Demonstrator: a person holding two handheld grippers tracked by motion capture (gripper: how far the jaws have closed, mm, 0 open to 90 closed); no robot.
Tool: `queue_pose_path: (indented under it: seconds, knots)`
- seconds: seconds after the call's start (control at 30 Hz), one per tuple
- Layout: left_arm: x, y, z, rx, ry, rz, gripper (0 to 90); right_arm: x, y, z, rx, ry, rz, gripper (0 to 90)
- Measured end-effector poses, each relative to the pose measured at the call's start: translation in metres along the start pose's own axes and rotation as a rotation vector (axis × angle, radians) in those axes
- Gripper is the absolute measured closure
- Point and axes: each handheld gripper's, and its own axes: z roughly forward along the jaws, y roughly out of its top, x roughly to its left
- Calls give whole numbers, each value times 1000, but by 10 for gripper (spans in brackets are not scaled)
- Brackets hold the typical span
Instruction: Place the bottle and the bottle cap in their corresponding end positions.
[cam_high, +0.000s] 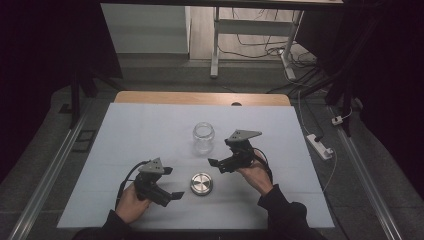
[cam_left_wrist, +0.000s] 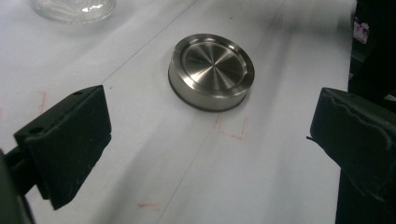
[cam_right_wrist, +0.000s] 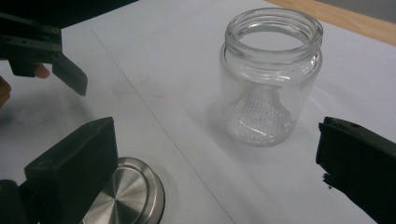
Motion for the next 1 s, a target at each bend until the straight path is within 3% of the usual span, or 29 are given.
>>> queue_pose_path:
  seconds: [1.0]
  knots:
    - [-5,-23,-33,-8,77,-51,0,14,-27,-33,3,-18,-14,0]
